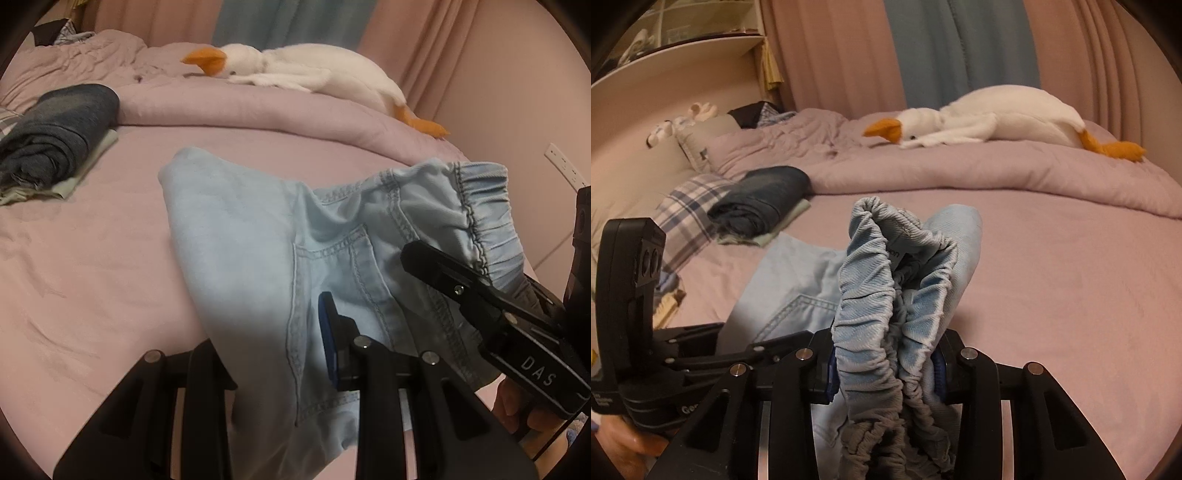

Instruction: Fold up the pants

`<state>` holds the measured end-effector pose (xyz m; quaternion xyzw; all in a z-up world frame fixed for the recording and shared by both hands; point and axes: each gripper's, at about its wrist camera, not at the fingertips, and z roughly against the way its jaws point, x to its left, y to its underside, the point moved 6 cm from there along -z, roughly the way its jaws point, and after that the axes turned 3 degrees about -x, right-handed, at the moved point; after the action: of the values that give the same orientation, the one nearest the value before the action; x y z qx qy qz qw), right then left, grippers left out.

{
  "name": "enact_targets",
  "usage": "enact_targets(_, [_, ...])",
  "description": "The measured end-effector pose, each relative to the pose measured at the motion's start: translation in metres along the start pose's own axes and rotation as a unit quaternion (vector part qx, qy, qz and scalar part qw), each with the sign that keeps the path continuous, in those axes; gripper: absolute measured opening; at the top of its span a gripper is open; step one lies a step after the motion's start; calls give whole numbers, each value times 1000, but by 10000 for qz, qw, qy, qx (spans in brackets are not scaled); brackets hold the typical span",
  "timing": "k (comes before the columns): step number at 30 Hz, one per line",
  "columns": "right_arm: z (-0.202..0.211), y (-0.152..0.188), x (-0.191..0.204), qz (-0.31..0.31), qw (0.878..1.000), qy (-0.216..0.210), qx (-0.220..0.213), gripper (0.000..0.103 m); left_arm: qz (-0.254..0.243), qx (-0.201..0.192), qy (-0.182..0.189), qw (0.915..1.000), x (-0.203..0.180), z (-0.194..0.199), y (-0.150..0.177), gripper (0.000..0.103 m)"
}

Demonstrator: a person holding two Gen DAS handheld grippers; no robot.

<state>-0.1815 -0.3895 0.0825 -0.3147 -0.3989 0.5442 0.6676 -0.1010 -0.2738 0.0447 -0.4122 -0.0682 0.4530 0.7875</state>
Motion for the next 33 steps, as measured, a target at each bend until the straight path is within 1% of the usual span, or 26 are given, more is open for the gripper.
enact_targets(6, [-21,-19,15,120,9998,-145,-27,40,50,-19,-104,9999,18,-5,-18,27])
enact_targets(8, [-27,-22,16,95,9997,-208,-3,40,98,35,-106,9999,24,-11,-21,27])
enact_targets(10, [-34,-24,17,106,9997,-228,62,40,156,182,-61,9997,32,-22,-24,27])
enact_targets(14, [-61,-20,15,72,9988,-245,414,40,487,583,-13,9971,50,-47,-17,27])
enact_targets(17, [-82,-13,8,-128,9970,-224,723,40,482,653,-146,9966,59,-58,-14,28])
enact_targets(20, [-95,-8,-6,-399,9944,-182,962,40,483,714,-180,9961,64,-63,-10,30])
enact_targets(22, [-99,-5,-16,-596,9918,-217,1106,40,516,780,-231,9953,69,-67,-6,36])
enact_targets(25, [-105,5,-32,-838,9881,-118,1285,40,646,773,-182,9947,74,-69,-3,45])
enact_targets(26, [-107,7,-36,-913,9869,-122,1323,43,661,746,-198,9948,76,-70,-3,51])
enact_targets(27, [-109,11,-41,-1004,9854,-89,1372,51,666,723,-232,9949,77,-69,-4,57])
enact_targets(29, [-112,19,-52,-1112,9828,50,1473,61,627,700,-269,9952,79,-70,-3,62])
enact_targets(33, [-108,22,-58,-1314,9814,-181,1391,64,368,713,-316,9963,82,-74,-3,67])
